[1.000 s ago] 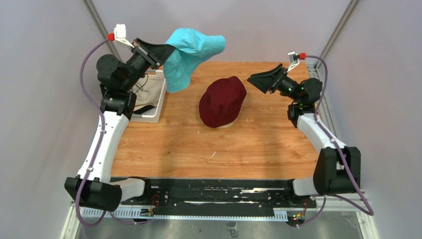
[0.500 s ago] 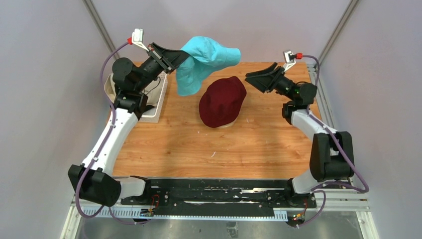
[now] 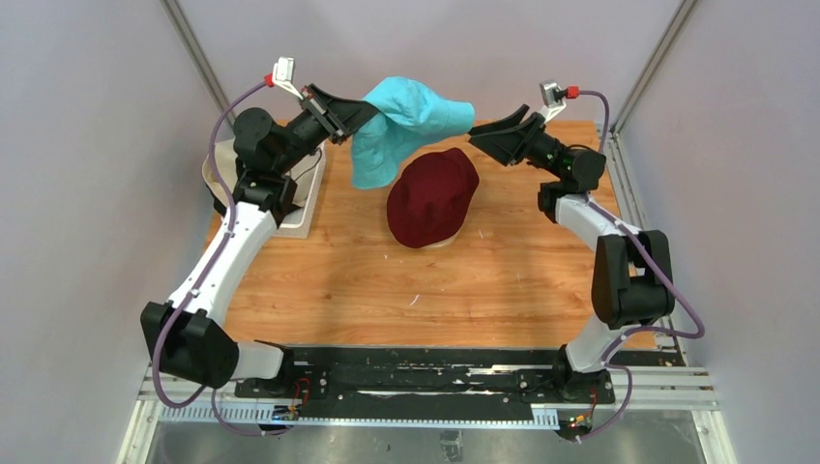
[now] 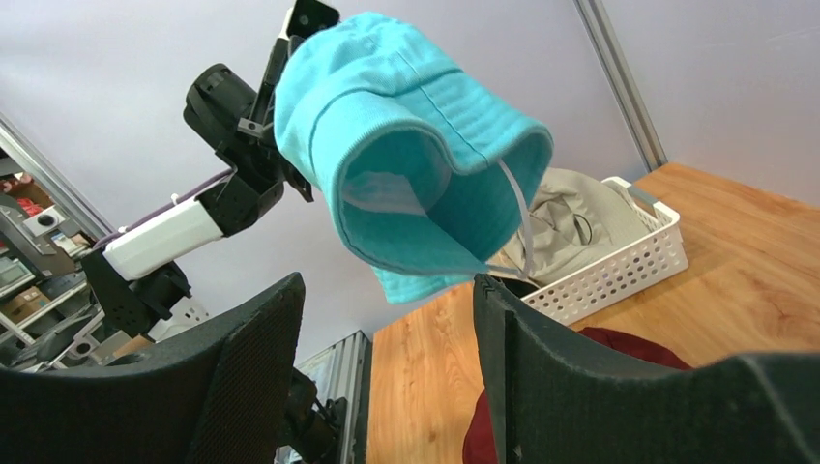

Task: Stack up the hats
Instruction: Stack the hat on the hat.

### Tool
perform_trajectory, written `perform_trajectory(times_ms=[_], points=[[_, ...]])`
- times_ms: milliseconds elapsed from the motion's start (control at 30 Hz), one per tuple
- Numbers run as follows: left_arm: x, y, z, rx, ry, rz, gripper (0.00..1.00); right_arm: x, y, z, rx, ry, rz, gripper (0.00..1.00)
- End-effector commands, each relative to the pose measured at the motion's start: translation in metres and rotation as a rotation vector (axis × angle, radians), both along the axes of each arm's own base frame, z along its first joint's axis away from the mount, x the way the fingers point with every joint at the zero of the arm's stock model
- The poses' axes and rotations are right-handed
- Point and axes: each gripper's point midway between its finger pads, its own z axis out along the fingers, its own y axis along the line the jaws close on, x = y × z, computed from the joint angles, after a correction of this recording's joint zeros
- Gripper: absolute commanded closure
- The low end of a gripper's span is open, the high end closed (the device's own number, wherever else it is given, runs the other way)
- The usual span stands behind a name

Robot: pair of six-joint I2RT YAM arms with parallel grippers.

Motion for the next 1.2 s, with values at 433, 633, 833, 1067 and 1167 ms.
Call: perform_trajectory(times_ms=[433, 633, 833, 1067, 1167], points=[[0.011, -0.015, 0.009, -0.009, -0.033, -0.048, 1.0, -0.001, 0.021, 0.016, 0.008, -0.107, 0.084, 0.43], [0.014, -0.017, 0.012, -0.011, -0.035, -0.053, 1.0, -0.002, 0.023, 0.015, 0.009, -0.103, 0.094, 0.56], [0.017, -0.019, 0.01, -0.011, -0.029, -0.054, 1.0, -0.002, 0.023, 0.015, 0.01, -0.101, 0.099, 0.88], [0.024, -0.021, 0.012, -0.012, -0.033, -0.055, 1.0, -0.006, 0.022, 0.024, 0.025, -0.096, 0.103, 0.99], [0.03, -0.023, 0.013, -0.008, -0.036, -0.06, 1.0, -0.006, 0.02, 0.034, 0.044, -0.092, 0.107, 0.99]])
